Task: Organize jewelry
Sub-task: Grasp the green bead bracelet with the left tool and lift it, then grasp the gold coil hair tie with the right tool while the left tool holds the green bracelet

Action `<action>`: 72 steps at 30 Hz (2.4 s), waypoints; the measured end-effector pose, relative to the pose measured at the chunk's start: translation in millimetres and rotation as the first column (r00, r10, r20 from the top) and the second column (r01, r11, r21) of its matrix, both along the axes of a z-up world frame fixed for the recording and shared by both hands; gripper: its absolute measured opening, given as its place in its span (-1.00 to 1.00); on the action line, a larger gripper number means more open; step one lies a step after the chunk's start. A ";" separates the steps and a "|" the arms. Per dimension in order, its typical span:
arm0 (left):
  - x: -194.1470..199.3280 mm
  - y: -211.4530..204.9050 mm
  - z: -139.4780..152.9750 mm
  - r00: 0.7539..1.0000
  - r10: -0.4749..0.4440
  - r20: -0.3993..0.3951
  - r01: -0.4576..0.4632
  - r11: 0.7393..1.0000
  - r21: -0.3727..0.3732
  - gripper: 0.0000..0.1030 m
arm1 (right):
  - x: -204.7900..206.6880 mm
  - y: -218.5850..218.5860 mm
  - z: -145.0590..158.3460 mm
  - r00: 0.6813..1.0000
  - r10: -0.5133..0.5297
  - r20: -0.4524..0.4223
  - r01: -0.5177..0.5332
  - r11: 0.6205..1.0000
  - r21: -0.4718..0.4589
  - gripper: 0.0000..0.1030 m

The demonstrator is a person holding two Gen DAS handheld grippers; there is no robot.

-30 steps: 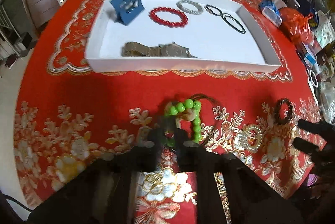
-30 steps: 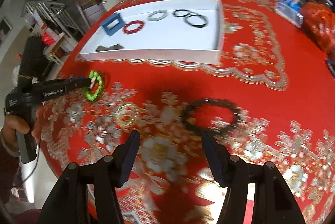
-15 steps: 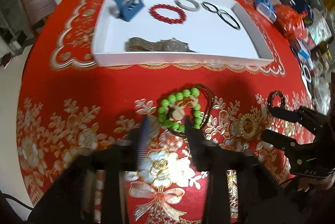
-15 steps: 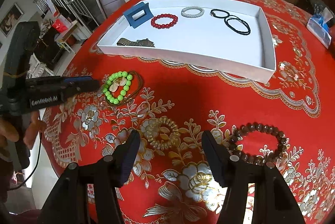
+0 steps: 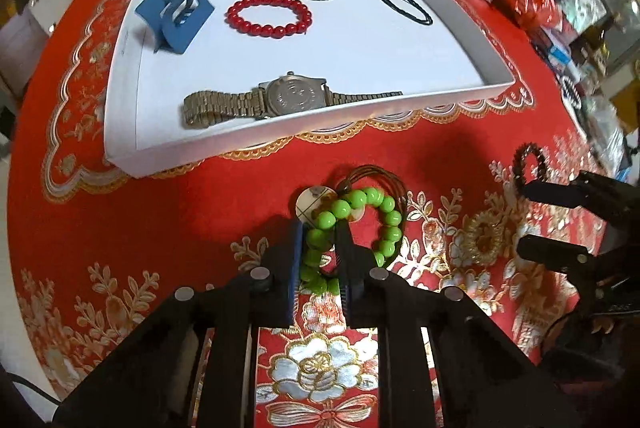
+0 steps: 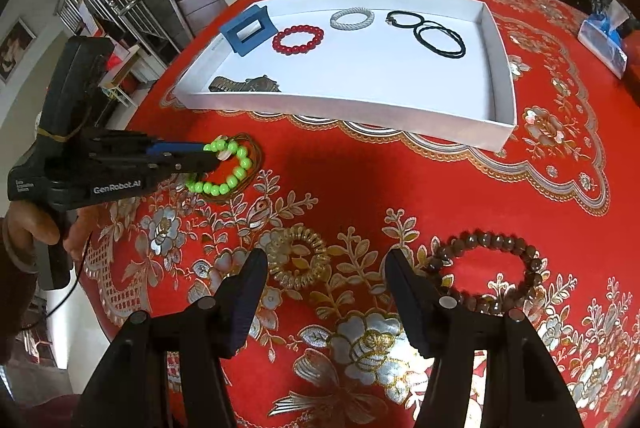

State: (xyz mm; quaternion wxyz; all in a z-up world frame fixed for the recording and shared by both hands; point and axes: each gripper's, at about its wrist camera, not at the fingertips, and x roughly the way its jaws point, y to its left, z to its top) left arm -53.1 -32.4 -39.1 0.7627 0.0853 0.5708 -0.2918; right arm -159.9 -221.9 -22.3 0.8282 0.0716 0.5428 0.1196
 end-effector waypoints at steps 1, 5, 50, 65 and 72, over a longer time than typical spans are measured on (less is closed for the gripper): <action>-0.6 2.2 0.7 1.000 0.011 -0.005 -0.011 1.000 -0.007 -0.72 | 0.8 0.2 0.1 1.000 0.002 0.001 -0.002 1.000 0.000 0.14; -5.2 21.2 11.2 0.995 0.093 -0.036 -0.095 0.994 -0.058 -0.72 | 2.0 1.4 0.3 1.000 0.016 0.004 -0.016 1.000 0.008 0.14; -20.7 32.1 4.7 0.993 0.106 -0.061 -0.102 0.993 0.058 -0.85 | 7.7 25.4 -19.6 0.989 0.146 0.004 -0.146 0.987 -0.061 -0.23; -32.2 49.3 60.1 0.974 0.218 -0.066 -0.224 0.968 -0.115 -0.85 | 4.4 13.5 -3.3 0.990 0.126 0.065 -0.125 0.992 -0.017 -0.83; -39.2 36.7 98.5 0.976 0.219 0.010 -0.216 0.967 -0.136 -0.85 | -1.9 1.9 30.9 0.985 0.114 0.131 -0.115 0.993 0.000 -0.83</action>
